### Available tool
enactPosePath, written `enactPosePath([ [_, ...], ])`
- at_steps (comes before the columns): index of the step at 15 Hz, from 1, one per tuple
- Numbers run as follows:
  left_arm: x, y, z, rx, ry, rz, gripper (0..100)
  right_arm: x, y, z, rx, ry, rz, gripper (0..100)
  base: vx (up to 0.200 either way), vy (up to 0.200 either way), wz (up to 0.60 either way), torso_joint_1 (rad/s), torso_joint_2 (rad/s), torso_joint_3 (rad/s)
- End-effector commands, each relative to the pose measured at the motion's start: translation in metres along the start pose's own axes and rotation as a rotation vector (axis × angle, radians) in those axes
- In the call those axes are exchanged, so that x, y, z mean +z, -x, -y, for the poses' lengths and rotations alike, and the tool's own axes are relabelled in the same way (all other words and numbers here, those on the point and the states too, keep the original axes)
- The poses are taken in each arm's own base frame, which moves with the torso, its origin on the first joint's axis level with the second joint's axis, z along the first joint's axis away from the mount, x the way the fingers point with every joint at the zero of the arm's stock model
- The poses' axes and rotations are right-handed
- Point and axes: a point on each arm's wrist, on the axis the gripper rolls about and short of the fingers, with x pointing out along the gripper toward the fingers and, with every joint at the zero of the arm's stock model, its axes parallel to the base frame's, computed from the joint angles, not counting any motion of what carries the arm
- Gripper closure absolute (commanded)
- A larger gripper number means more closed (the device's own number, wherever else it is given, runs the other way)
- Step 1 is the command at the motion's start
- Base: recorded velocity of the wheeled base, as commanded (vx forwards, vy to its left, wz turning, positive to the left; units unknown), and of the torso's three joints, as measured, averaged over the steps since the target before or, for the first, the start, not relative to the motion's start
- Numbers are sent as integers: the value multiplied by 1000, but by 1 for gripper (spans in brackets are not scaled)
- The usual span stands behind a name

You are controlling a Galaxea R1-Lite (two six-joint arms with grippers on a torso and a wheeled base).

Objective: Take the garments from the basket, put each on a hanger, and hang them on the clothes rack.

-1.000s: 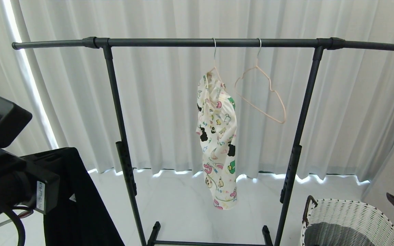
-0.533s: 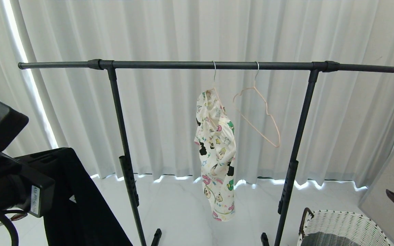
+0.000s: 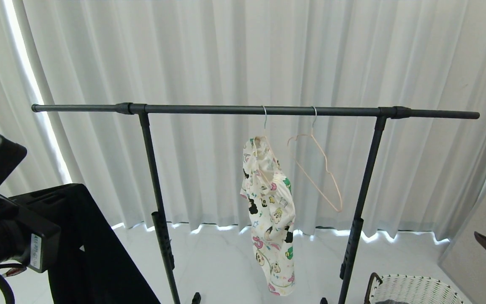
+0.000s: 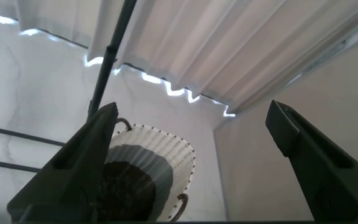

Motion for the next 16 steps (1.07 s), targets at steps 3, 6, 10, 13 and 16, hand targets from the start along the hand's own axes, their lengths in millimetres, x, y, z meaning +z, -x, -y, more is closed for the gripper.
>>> enactPosePath([
  [3,0,2,-1,11,2,4,100,1,0,0,8,-2,9,0,0,0,0,241,-528,-289],
  [6,0,2,-2,43,1,-7,100,5,1,-1,101,-48,75,0,0,0,0,110,-242,-128],
  [10,0,0,-3,142,-11,-49,100,7,1,0,115,-55,85,0,0,200,0,19,-29,-17],
  [13,0,0,-3,140,-12,-50,100,13,-3,1,143,-60,100,0,0,200,0,9,5,-1],
  [16,0,0,-3,138,-13,-51,100,37,-16,7,182,-114,129,0,0,133,0,3,-5,0],
])
